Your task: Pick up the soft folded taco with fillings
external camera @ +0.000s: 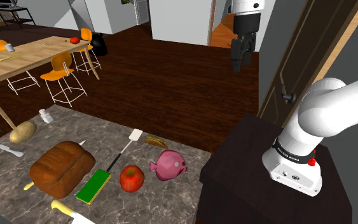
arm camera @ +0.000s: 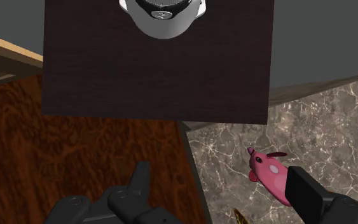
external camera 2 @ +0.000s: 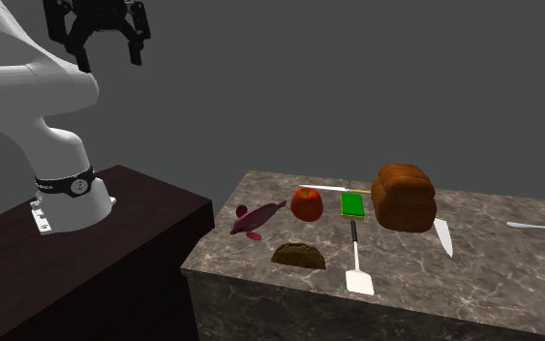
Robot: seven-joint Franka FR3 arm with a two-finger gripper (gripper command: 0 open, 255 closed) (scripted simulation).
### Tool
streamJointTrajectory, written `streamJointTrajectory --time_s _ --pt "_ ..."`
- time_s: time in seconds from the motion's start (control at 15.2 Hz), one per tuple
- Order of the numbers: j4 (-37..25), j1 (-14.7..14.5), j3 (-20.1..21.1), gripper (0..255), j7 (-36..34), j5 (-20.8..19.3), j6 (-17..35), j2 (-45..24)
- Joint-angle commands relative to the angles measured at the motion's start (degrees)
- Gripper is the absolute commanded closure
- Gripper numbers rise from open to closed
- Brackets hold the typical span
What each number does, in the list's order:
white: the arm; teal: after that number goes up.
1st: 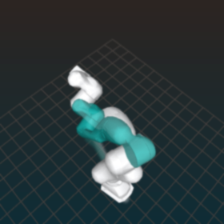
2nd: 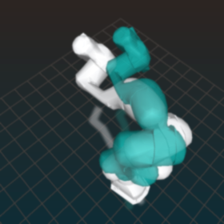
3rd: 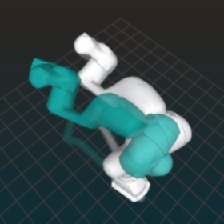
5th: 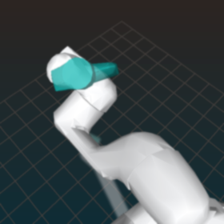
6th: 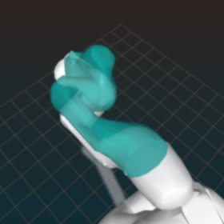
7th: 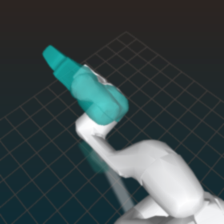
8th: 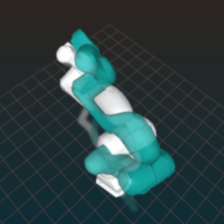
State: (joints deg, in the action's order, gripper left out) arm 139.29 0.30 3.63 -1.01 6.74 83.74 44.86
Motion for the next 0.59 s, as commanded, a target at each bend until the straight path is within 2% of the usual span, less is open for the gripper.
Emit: streamJointTrajectory --time_s 0.0,0.53 --pt "0.0 0.0 0.0 0 0.0 0.0 0.0 0.0" --pt "6.2 -1.9 3.3 0 1.5 1.9 18.1 -9.8"
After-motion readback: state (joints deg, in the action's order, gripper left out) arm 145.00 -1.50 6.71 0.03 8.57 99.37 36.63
